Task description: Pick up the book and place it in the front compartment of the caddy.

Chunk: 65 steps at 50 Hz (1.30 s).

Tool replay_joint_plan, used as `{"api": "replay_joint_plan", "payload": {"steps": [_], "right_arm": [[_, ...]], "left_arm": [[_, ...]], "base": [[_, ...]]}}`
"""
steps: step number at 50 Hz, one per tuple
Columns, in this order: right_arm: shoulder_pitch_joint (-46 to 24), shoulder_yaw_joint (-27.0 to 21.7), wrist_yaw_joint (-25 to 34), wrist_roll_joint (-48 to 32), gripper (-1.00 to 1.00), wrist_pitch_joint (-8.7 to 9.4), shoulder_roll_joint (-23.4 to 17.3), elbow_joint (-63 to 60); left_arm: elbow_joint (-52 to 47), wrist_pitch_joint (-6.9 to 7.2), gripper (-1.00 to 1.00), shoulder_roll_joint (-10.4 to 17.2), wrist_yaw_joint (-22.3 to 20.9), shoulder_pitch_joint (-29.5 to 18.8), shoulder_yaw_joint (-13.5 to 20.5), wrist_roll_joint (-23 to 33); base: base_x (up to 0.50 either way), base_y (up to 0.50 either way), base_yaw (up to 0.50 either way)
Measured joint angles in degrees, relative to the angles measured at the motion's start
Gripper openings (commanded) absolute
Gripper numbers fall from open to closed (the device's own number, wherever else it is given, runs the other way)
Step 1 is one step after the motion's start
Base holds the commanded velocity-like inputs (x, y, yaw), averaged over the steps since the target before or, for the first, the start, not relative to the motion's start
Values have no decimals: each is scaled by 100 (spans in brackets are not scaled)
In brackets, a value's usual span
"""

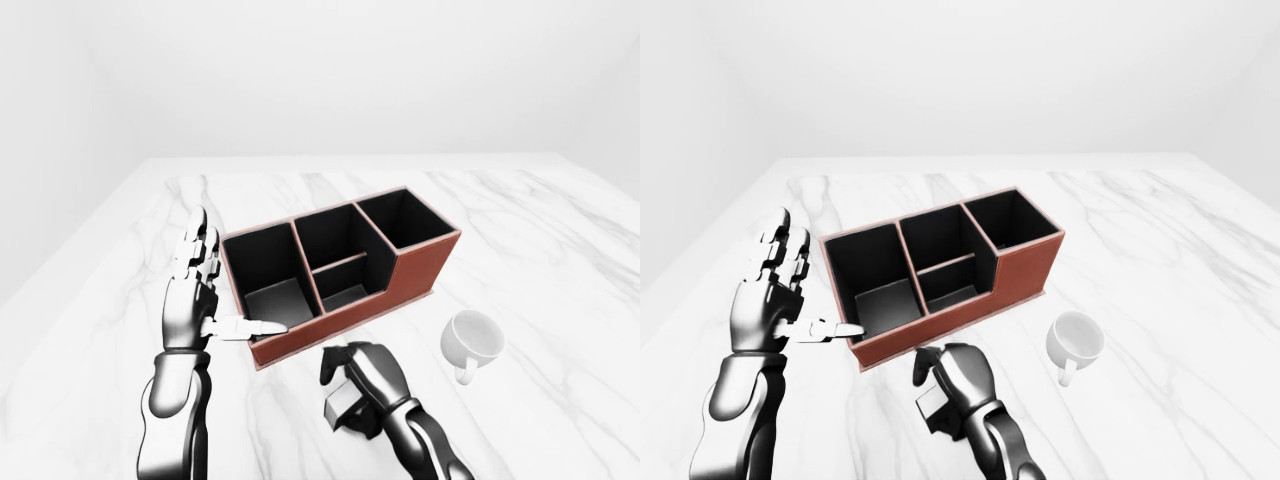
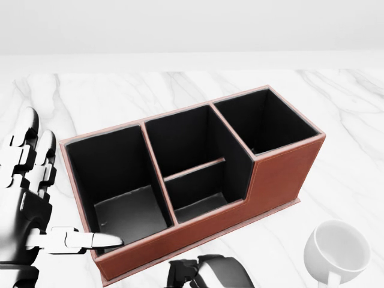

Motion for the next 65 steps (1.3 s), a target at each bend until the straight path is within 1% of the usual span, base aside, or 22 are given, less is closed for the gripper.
{"api": "replay_joint_plan", "payload": {"steps": [16,18,24,35,43,58,65], "right_arm": [[113,13,146,-100,-100,0,-31,-166],[146,8,194,-110,-100,25,-43,-239],[223,-4,409,-110,-100,175,-68,-608],[242,-78,885,-6,-100,555,-66,-1491],[211,-138,1140,-1,-100,747,-40,-1950],[3,-376,1638,-64,-100,1000,100,-2589],[-134,-515,1872,-106,-100,1001,186,-2816]], "left_arm": [[-6,0,100,0,0,-7,0,-4],[-8,0,100,2,-1,-9,5,-7],[-21,0,100,6,0,-16,20,-16],[-31,0,100,7,3,-21,33,-24],[-30,0,100,10,2,-25,41,-31],[-17,0,100,11,-2,-25,48,-39],[-7,0,100,12,-2,-29,47,-40]], "base": [[0,0,0],[0,0,0],[0,0,0],[0,0,0],[0,0,0],[0,0,0],[0,0,0]]}}
